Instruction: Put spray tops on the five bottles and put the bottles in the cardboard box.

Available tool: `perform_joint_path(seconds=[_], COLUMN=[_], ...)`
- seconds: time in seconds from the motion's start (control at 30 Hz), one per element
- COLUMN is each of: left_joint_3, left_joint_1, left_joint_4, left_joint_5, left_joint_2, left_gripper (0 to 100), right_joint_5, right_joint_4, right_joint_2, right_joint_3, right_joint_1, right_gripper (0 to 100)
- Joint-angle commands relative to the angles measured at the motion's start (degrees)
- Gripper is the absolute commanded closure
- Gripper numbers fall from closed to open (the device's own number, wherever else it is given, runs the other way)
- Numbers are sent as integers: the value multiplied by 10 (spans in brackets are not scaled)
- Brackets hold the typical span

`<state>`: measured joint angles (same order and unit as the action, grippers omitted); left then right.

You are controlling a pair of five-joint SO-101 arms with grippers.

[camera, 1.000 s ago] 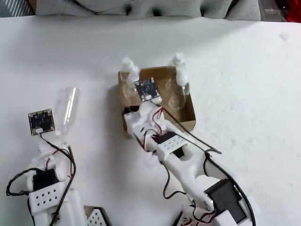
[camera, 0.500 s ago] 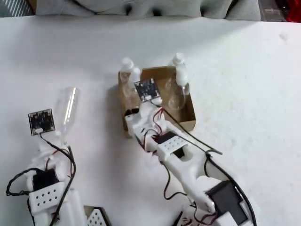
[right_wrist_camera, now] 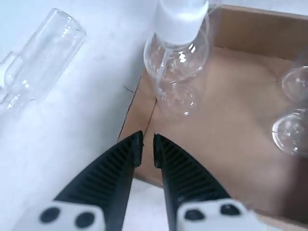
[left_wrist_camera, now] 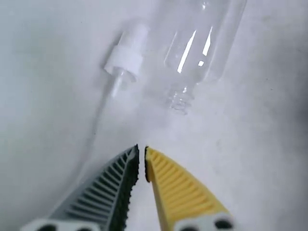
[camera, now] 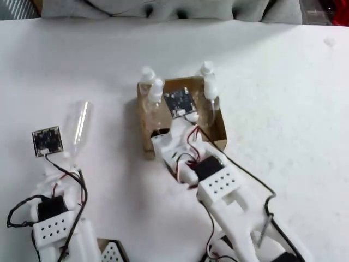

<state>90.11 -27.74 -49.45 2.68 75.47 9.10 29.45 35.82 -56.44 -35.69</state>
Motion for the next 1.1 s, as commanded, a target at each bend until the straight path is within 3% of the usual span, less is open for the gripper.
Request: perform_joint_path(seconds=[0.0,0.2,0.37,0.67,0.9,1.07], left_joint_3=[-97,-228,-326,-551,-651,-691], left_joint_1=[-50,-169,-210,-255,-270,-276], left_joint_4=[-44,-81,-103,-103,-103,-107], left_joint_5=[6,24,63,62,62,62], left_joint_2=[7,5,-57,-339,-464,-516], left_gripper=[980,980,980,980,980,980], right_joint_5=[51,69,69,69,72,135], right_joint_4=[53,109,44,-270,-316,-308], right_joint_2=[50,132,120,-87,-294,-364], right_joint_3=[10,10,4,40,196,253], right_joint_1=[-33,-138,-196,-247,-286,-287], right_gripper=[981,981,981,981,981,982])
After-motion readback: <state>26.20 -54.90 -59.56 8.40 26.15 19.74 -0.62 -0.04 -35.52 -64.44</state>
